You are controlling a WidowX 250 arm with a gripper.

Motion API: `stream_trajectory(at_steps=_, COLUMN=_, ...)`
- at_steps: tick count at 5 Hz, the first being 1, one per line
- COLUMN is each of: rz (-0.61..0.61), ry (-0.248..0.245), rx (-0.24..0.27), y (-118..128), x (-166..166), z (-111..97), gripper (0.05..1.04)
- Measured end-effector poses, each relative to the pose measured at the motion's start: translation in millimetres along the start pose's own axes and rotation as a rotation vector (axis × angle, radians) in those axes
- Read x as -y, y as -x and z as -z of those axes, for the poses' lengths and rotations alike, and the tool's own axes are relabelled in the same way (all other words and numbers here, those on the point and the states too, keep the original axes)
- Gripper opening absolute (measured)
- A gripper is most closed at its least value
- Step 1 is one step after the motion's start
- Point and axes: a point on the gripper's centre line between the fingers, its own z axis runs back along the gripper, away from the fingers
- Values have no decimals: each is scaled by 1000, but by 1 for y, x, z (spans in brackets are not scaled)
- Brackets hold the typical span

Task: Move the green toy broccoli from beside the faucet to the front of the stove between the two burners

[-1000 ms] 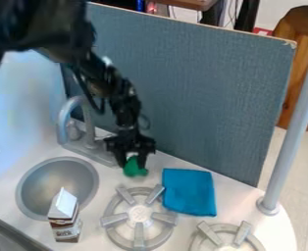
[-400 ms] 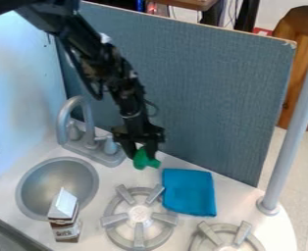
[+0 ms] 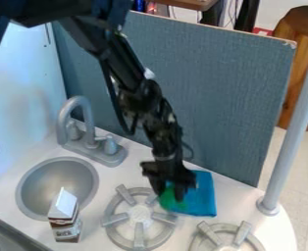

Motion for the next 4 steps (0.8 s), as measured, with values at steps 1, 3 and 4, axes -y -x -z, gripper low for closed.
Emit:
stream_trajectory(at_steps=1, rz=54, ry=-25, rx=2, y=25, x=7, z=6, gripper=654)
stream_trajectory(at_steps=3, rz=89, ry=-49, rx=9, y=58, x=2, z=7, gripper=654)
stream_trajectory(at_steps=4, rz=127, ry=-66, rx=13, y=67, x=5, z=10, gripper=654)
